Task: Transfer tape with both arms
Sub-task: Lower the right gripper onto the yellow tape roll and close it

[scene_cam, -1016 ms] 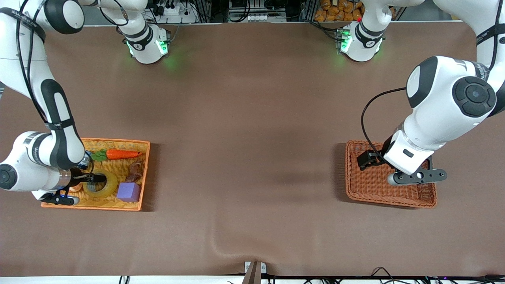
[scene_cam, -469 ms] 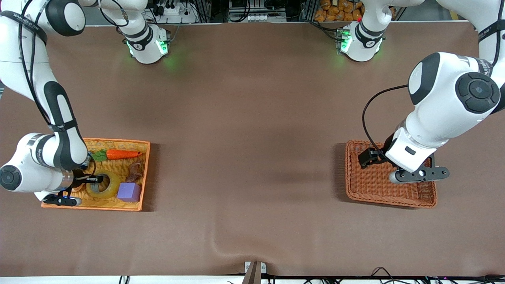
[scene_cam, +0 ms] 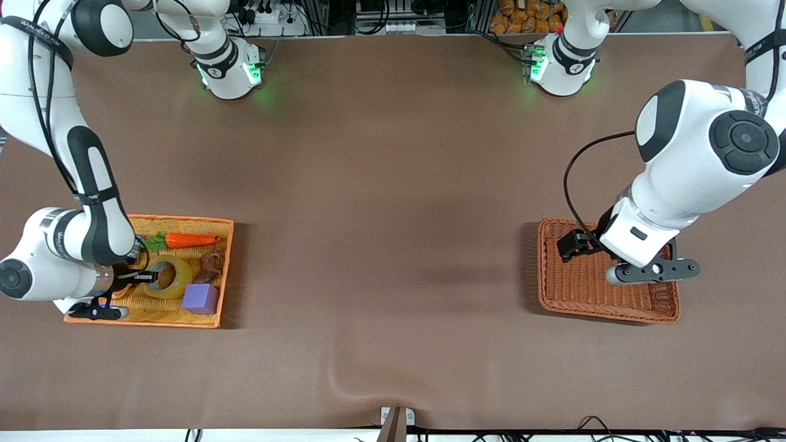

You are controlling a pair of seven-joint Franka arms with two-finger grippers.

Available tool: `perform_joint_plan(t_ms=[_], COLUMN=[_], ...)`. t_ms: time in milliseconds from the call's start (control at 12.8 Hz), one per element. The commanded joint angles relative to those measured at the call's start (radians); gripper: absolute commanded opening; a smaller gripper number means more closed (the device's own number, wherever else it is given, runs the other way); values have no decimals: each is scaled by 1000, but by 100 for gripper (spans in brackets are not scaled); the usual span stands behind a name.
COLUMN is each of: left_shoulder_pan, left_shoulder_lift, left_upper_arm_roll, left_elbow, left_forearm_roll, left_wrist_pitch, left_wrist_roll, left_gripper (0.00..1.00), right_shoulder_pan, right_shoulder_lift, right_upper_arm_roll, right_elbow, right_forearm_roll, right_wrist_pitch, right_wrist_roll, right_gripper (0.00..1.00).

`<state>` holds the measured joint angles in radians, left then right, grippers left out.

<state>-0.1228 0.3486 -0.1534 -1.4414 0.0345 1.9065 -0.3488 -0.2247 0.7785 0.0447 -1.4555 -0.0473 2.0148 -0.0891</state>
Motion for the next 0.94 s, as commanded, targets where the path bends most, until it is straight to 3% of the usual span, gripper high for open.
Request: perform_joint_plan(t_ms=[0, 469, 859], left_shoulder_pan=[6, -6, -3], left_shoulder_lift=[-20, -36, -45], left_upper_arm_roll=[-9, -26, -41], left_elbow=[-8, -5, -7], left_forearm_roll=[18, 7, 16], left_wrist_pitch=[-15, -17, -29], left_wrist_roll=[14, 14, 13], left_gripper=[100, 100, 100], right_shoulder_pan=[2, 37, 201], right_shoulder_lift=[-4, -15, -16], right_upper_arm_roll=[7, 33, 47], right_elbow=[70, 193, 211], right_forearm_roll=[-17, 15, 38], right_wrist_pitch=[-80, -160, -162], right_wrist_roll=[-11, 46, 369], right_gripper=[0, 0, 0])
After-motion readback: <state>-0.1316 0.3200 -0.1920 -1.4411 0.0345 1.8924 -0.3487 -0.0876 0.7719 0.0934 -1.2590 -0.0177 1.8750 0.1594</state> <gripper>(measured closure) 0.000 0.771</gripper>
